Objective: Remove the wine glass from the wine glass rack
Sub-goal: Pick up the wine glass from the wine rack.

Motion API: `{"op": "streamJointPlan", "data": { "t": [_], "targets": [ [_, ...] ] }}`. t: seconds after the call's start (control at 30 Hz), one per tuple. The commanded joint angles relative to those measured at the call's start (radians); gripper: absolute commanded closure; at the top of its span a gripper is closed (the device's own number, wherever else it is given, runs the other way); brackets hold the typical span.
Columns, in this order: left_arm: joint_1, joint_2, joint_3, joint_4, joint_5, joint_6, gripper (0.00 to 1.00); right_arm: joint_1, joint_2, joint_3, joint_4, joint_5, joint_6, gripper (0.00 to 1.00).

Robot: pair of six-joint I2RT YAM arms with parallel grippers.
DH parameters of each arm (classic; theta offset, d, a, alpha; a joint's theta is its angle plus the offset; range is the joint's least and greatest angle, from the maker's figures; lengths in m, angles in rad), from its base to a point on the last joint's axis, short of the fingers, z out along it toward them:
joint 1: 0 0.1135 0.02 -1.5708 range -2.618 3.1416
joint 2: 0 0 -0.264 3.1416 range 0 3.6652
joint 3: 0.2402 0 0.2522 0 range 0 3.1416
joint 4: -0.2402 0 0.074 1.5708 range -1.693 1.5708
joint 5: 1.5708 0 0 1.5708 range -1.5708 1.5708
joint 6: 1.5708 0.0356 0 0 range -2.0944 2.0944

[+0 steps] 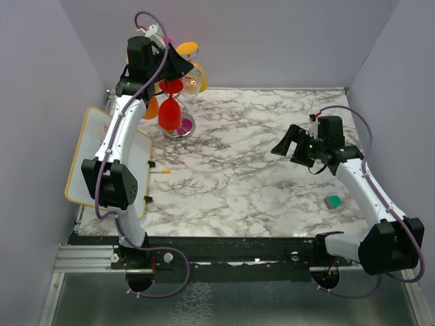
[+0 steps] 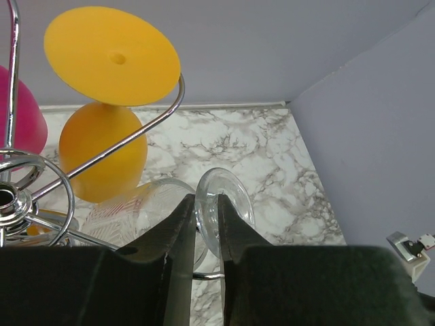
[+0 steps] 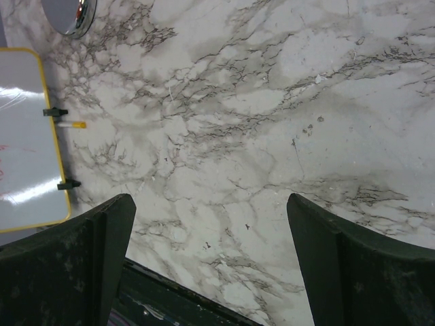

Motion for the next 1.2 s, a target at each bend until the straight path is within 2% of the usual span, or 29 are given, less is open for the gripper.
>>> {"op": "streamJointPlan", "data": {
  "t": [0.0,0.23,0.53,0.77,1.17],
  "targets": [
    [0.018,0.005,0.039,0.005,0.033,-0.016,1.00,-0.007,0.009,-0.004,-0.004,-0.013,0.010,0.00],
    [0.034,-0.008,0.024,0.005,0.039,-0.024,1.00,-0.008,0.009,-0.001,-0.011,-0.008,0.005,0.00],
    [0.041,-0.009,0.023,-0.001,0.180,-0.028,1.00,-0.008,0.019,-0.001,-0.010,-0.010,0.005,0.00],
    [0.042,0.026,0.063,0.001,0.231,-0.046,1.00,-0.007,0.021,0.002,-0.011,-0.012,0.005,0.00],
    [0.058,0.025,0.052,-0.042,0.253,-0.032,1.00,-0.007,0.021,-0.006,-0.011,-0.010,0.005,0.00]
  ]
}}
